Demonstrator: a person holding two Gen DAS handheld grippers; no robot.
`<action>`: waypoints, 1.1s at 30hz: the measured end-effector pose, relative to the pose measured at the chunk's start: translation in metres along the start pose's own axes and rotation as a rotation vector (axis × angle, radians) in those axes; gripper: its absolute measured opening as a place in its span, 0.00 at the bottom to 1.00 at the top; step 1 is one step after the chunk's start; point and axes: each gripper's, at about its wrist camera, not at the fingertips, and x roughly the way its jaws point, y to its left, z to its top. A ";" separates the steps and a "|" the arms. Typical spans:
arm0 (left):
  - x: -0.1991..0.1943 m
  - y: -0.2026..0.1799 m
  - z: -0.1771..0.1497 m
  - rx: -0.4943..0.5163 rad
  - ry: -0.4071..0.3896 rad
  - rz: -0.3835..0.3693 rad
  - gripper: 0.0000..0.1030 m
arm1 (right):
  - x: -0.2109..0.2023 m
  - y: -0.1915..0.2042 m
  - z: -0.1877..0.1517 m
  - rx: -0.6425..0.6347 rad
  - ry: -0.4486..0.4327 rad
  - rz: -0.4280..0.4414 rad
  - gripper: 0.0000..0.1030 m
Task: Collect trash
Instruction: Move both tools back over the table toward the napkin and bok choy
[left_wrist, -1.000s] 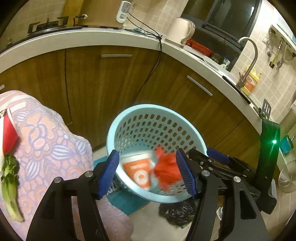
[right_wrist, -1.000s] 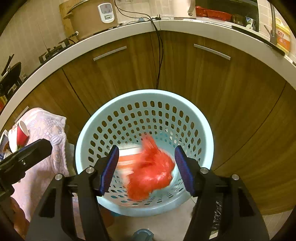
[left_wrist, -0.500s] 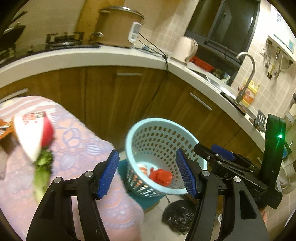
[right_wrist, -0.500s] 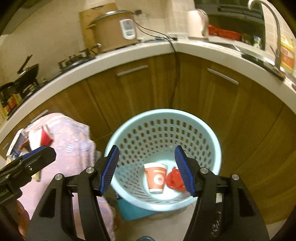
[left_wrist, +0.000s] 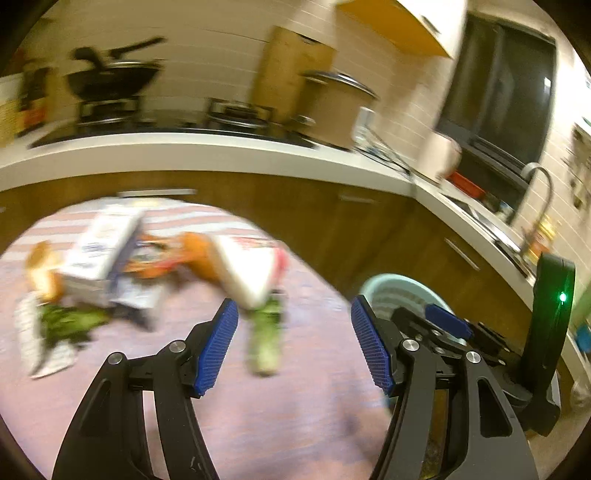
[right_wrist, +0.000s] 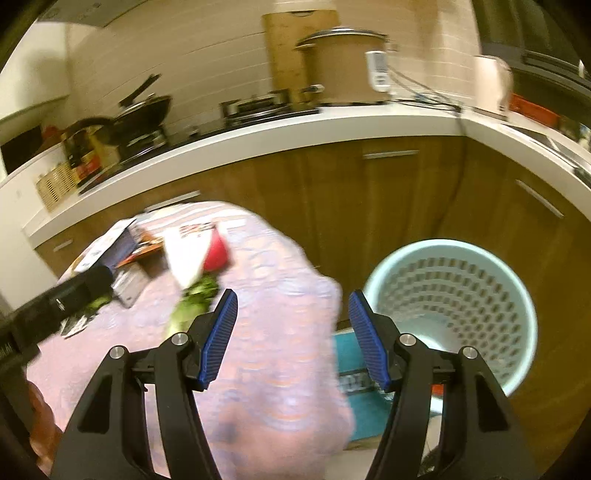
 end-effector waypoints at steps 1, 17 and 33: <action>-0.008 0.014 0.000 -0.018 -0.009 0.027 0.60 | 0.003 0.006 -0.002 -0.006 0.006 0.010 0.57; -0.059 0.184 -0.041 -0.210 0.024 0.366 0.69 | 0.058 0.090 -0.027 -0.117 0.079 0.043 0.57; -0.027 0.206 -0.045 -0.173 0.155 0.451 0.54 | 0.063 0.096 -0.026 -0.135 0.087 0.025 0.57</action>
